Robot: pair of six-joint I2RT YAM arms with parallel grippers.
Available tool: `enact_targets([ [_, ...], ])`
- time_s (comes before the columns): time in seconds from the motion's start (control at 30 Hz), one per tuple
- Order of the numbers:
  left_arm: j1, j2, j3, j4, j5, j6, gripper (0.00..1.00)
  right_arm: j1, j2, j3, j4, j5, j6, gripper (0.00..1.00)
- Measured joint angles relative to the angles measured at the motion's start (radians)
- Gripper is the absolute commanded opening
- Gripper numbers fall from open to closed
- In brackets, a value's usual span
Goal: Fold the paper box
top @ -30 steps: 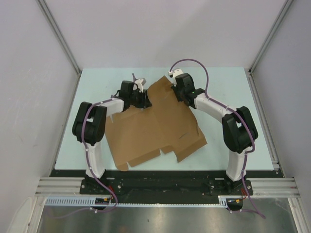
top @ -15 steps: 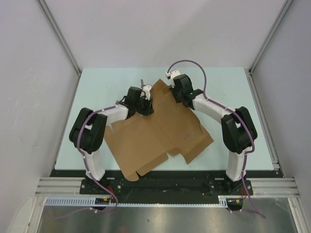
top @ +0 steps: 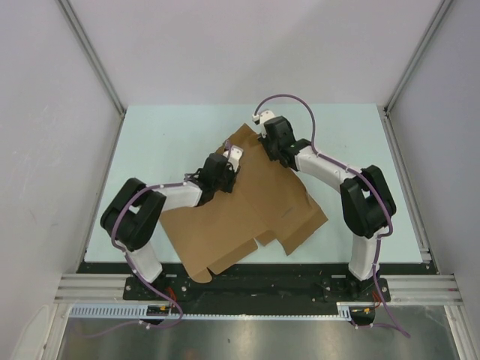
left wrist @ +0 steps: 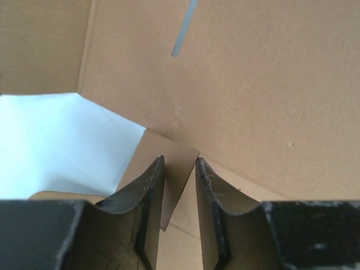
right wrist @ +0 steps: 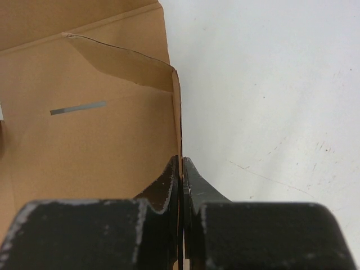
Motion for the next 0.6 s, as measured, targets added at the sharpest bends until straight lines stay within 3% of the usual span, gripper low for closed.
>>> enact_targets([
  [0.6, -0.109, -0.005, 0.027, -0.111, -0.153, 0.051, 0.66, 0.013, 0.0, -0.001, -0.001, 0.003, 0.0, 0.0],
])
